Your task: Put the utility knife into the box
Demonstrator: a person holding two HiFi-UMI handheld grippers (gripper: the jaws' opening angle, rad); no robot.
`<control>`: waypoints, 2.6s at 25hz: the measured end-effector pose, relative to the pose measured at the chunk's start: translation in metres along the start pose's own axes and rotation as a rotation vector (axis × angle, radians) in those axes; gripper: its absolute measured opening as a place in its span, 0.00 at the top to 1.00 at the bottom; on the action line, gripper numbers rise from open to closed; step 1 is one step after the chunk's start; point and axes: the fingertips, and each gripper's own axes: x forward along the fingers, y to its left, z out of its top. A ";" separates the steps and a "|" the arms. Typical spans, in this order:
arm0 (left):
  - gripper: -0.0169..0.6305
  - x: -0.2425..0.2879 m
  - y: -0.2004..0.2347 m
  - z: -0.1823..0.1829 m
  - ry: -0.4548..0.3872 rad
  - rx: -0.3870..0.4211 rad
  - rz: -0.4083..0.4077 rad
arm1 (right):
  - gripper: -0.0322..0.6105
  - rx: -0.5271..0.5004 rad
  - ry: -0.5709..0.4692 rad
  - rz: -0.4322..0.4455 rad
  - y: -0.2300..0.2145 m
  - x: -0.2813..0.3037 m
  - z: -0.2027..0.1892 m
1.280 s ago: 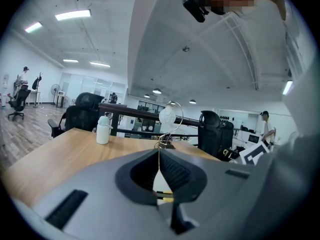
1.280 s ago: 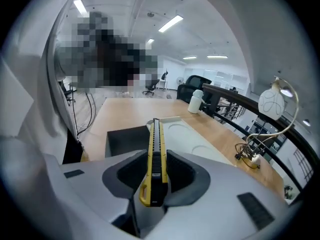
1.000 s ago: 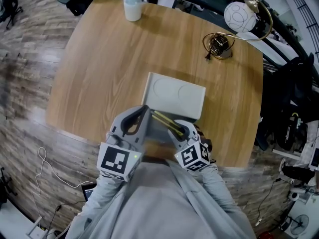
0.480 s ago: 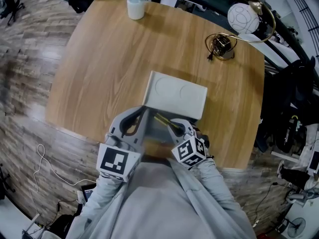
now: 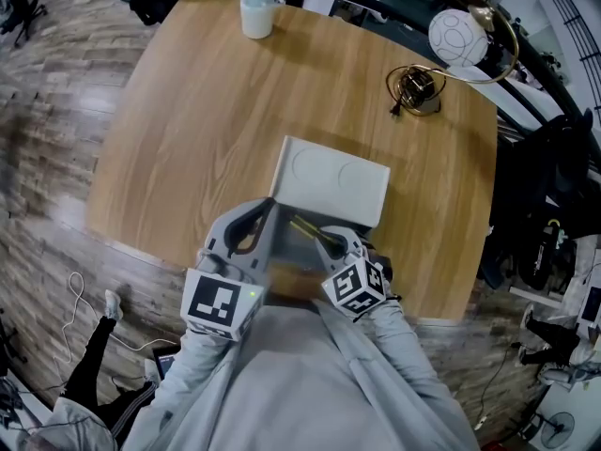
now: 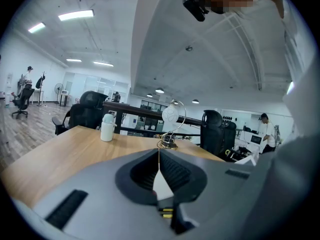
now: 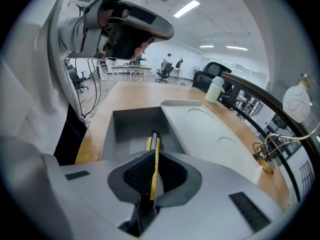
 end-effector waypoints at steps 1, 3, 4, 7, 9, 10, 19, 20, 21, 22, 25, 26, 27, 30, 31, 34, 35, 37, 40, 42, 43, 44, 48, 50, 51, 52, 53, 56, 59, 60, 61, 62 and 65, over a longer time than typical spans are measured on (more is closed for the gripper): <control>0.94 0.000 0.000 0.001 0.001 -0.005 -0.001 | 0.90 0.001 0.000 0.000 0.000 0.000 0.000; 0.94 0.000 0.001 0.001 -0.003 -0.004 -0.001 | 0.90 0.002 0.002 -0.001 0.001 0.000 0.000; 0.94 0.000 0.002 0.001 -0.006 0.001 0.000 | 0.90 0.002 0.002 -0.002 0.001 0.000 -0.001; 0.94 -0.001 0.001 0.004 0.000 -0.018 -0.001 | 0.90 0.004 0.003 -0.002 0.001 0.000 0.000; 0.94 -0.002 0.000 0.005 -0.001 -0.012 -0.006 | 0.90 0.006 0.001 -0.002 0.001 0.000 0.000; 0.94 -0.002 0.001 0.004 -0.006 0.001 -0.008 | 0.90 0.007 0.000 -0.003 0.001 0.000 0.001; 0.94 -0.004 0.004 0.007 -0.007 0.020 0.001 | 0.90 0.044 -0.029 -0.034 -0.006 -0.010 0.007; 0.94 -0.004 0.003 0.007 -0.007 0.022 -0.003 | 0.90 0.053 -0.038 -0.042 -0.008 -0.013 0.009; 0.94 -0.004 0.002 0.007 -0.007 0.023 -0.005 | 0.90 0.062 -0.049 -0.050 -0.010 -0.017 0.011; 0.94 -0.003 0.002 0.007 -0.007 0.025 -0.005 | 0.90 0.072 -0.059 -0.058 -0.013 -0.020 0.012; 0.94 -0.001 -0.001 0.010 -0.018 0.037 -0.005 | 0.90 0.109 -0.090 -0.086 -0.021 -0.032 0.015; 0.94 0.000 -0.002 0.012 -0.022 0.040 -0.009 | 0.90 0.119 -0.099 -0.097 -0.023 -0.037 0.016; 0.94 0.000 -0.004 0.014 -0.024 0.042 -0.014 | 0.90 0.128 -0.108 -0.108 -0.026 -0.041 0.018; 0.94 0.002 -0.007 0.017 -0.024 0.052 -0.024 | 0.90 0.165 -0.143 -0.144 -0.035 -0.057 0.023; 0.94 0.003 -0.008 0.018 -0.029 0.057 -0.027 | 0.90 0.188 -0.160 -0.155 -0.038 -0.063 0.025; 0.94 0.006 -0.013 0.026 -0.046 0.073 -0.045 | 0.90 0.262 -0.220 -0.199 -0.051 -0.083 0.031; 0.94 0.006 -0.016 0.028 -0.050 0.078 -0.050 | 0.90 0.281 -0.239 -0.216 -0.056 -0.090 0.033; 0.94 0.008 -0.019 0.031 -0.055 0.084 -0.061 | 0.90 0.316 -0.275 -0.255 -0.065 -0.105 0.036; 0.94 0.009 -0.024 0.035 -0.058 0.088 -0.071 | 0.90 0.367 -0.337 -0.319 -0.078 -0.129 0.040; 0.94 0.009 -0.027 0.038 -0.061 0.093 -0.082 | 0.90 0.397 -0.380 -0.360 -0.086 -0.146 0.043; 0.94 0.010 -0.029 0.039 -0.063 0.095 -0.088 | 0.90 0.410 -0.403 -0.381 -0.090 -0.155 0.045; 0.94 0.011 -0.031 0.039 -0.065 0.097 -0.094 | 0.90 0.424 -0.427 -0.404 -0.094 -0.164 0.047; 0.94 0.014 -0.036 0.042 -0.072 0.102 -0.115 | 0.90 0.470 -0.521 -0.496 -0.106 -0.197 0.054; 0.94 0.014 -0.039 0.043 -0.075 0.105 -0.124 | 0.90 0.492 -0.557 -0.535 -0.109 -0.211 0.055; 0.94 0.014 -0.040 0.044 -0.076 0.106 -0.127 | 0.90 0.505 -0.573 -0.552 -0.110 -0.218 0.055; 0.94 0.014 -0.041 0.044 -0.078 0.106 -0.130 | 0.90 0.521 -0.590 -0.567 -0.110 -0.224 0.055; 0.94 0.014 -0.042 0.045 -0.079 0.106 -0.131 | 0.90 0.539 -0.609 -0.580 -0.111 -0.230 0.054; 0.94 0.014 -0.044 0.046 -0.083 0.111 -0.140 | 0.91 0.600 -0.666 -0.608 -0.112 -0.244 0.049; 0.94 0.015 -0.045 0.048 -0.086 0.113 -0.148 | 0.91 0.630 -0.693 -0.628 -0.113 -0.252 0.046; 0.94 0.015 -0.046 0.048 -0.087 0.113 -0.149 | 0.92 0.634 -0.697 -0.631 -0.112 -0.253 0.045; 0.94 0.015 -0.046 0.049 -0.088 0.114 -0.151 | 0.92 0.637 -0.698 -0.631 -0.111 -0.253 0.045; 0.94 0.015 -0.046 0.049 -0.089 0.114 -0.152 | 0.92 0.636 -0.697 -0.630 -0.109 -0.252 0.046; 0.94 0.015 -0.046 0.050 -0.093 0.112 -0.151 | 0.92 0.624 -0.684 -0.621 -0.105 -0.248 0.047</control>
